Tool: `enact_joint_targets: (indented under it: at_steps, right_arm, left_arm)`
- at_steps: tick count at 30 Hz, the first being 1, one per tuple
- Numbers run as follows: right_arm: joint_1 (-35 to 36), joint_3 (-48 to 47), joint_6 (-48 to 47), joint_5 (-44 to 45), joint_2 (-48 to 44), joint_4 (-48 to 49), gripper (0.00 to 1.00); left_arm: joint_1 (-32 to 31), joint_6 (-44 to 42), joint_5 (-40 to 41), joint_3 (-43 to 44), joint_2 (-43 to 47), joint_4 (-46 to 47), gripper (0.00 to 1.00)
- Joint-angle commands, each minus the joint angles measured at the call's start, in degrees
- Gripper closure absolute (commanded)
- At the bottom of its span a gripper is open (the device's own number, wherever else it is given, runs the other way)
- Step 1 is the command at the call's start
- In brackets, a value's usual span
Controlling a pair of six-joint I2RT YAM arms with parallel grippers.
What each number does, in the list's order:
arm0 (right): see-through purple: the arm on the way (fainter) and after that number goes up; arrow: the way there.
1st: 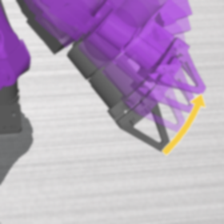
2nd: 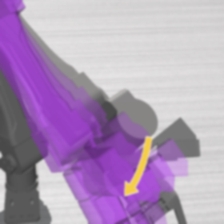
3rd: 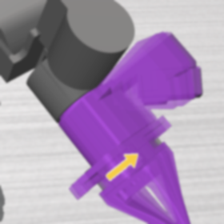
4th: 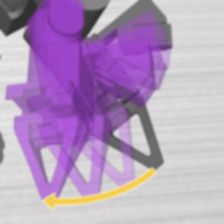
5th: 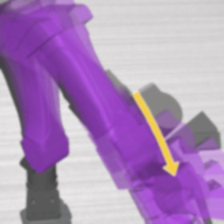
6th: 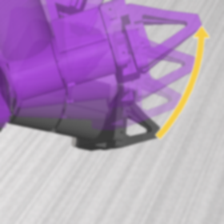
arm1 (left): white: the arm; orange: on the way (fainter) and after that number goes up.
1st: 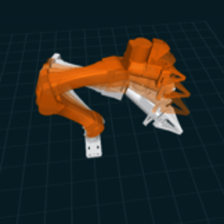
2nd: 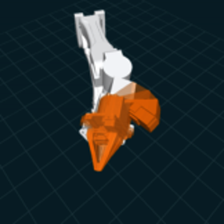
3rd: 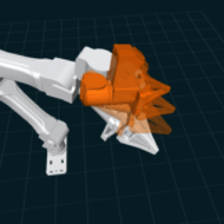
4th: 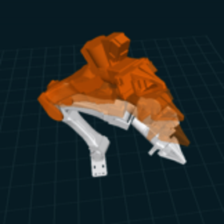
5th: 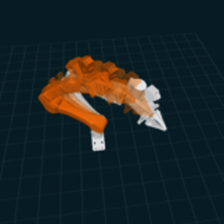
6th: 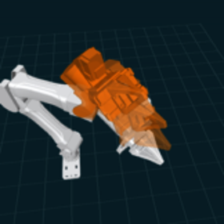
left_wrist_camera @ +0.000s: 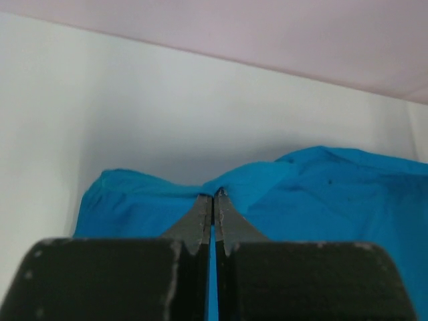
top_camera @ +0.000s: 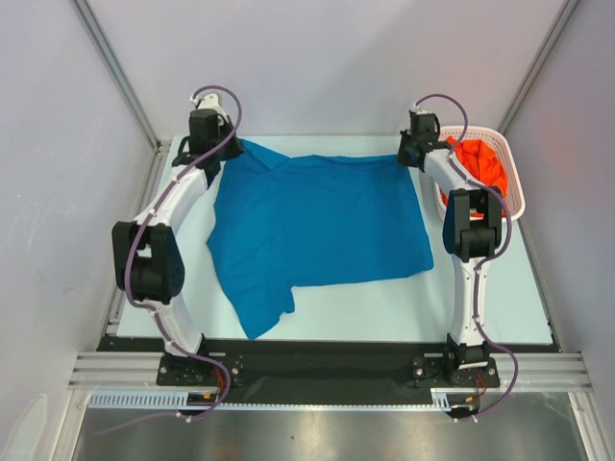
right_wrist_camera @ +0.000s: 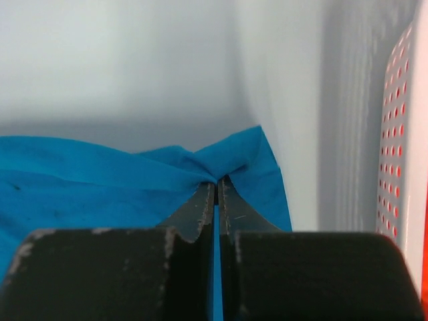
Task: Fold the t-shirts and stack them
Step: Fold the tshirt
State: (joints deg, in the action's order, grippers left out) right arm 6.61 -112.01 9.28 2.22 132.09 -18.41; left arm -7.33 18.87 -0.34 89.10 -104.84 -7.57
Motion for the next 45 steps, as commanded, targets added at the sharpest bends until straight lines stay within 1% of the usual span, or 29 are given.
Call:
enact_joint_targets:
  at_steps: [1, 4, 10, 12, 16, 26, 30, 35, 40, 45]
  right_arm:
    - [-0.2, -0.85, 1.36, 0.85, -4.73, -4.52, 1.0]
    - [-0.2, 0.3, 1.79, 1.03, -6.31, -6.36, 1.0]
    - [-0.46, 1.71, 4.25, 2.53, -10.36, -10.93, 1.0]
    - [-0.46, 0.57, 4.0, 2.53, -10.54, -14.1, 1.0]
    - [-0.64, 1.96, 3.99, 2.09, -11.15, -16.83, 1.0]
    - [-0.55, 5.66, 3.38, 1.29, -13.09, -21.04, 1.0]
    - [-0.63, 8.9, 3.2, 2.0, -14.58, -20.52, 1.0]
    - [-0.55, 9.79, 2.76, 1.91, -15.72, -21.22, 1.0]
    - [-0.63, 14.09, 3.2, 1.21, -17.22, -21.14, 1.0]
    - [-0.37, 16.47, 3.81, 1.38, -17.66, -21.48, 1.0]
  left_arm:
    - [-0.4, 1.96, -1.15, -3.48, 5.16, -4.11, 1.0]
    - [-0.75, 2.57, -0.8, -7.08, 8.67, -4.73, 1.0]
    - [-1.46, 2.75, -3.0, -12.18, 12.63, -6.22, 0.99]
    - [-1.46, 2.92, -3.79, -13.16, 14.13, -7.01, 1.0]
    - [-1.46, 2.75, -3.97, -17.54, 17.56, -7.54, 1.0]
    - [-1.46, 2.13, -3.7, -21.86, 22.74, -10.71, 1.0]
    - [-1.46, 2.57, -4.23, -23.96, 24.24, -12.03, 1.0]
    - [-1.28, 2.49, -4.05, -26.61, 26.44, -12.11, 1.0]
    - [-1.19, 1.6, -4.67, -27.57, 26.61, -12.55, 1.0]
    - [-1.19, 3.71, -6.16, -30.47, 26.79, -11.59, 1.0]
